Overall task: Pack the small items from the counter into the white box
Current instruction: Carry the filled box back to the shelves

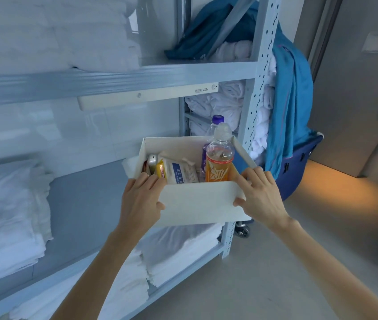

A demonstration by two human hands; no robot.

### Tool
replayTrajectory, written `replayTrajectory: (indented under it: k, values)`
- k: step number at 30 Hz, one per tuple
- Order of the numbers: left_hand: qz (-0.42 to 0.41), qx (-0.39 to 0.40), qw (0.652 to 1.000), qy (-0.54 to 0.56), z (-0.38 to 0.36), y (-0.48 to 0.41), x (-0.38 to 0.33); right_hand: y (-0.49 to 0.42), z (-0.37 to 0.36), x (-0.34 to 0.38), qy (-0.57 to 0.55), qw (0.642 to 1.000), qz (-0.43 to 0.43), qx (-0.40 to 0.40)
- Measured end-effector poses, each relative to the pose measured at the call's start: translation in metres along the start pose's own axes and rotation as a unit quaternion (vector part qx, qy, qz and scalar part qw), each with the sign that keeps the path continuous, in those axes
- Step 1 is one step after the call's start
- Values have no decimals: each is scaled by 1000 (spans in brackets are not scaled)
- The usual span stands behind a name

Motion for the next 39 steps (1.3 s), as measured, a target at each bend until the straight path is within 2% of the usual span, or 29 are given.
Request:
replayTrajectory:
  k: [14, 25, 32, 39]
  values:
    - [47, -6, 998, -30, -101, -89, 54, -106, -114, -59, -37, 998, 29, -33]
    - [139, 21, 987, -84, -177, -112, 81, -179, -225, -87, -86, 989, 122, 12]
    - [187, 60, 975, -106, -227, -111, 91, -203, -288, -91, -114, 977, 166, 69]
    - [234, 133, 955, -120, -280, -91, 99, -189, -357, -85, -111, 961, 182, 175]
Point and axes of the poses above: each hand's wrist, its own y-axis away from the middle knuckle, its own z-axis out of the back of the hand, x = y × z, the point moved 10 cm from there along -y, towards the middle knuckle, and after that the axes turned 3 degrees about -y, right-handed, at the moved point
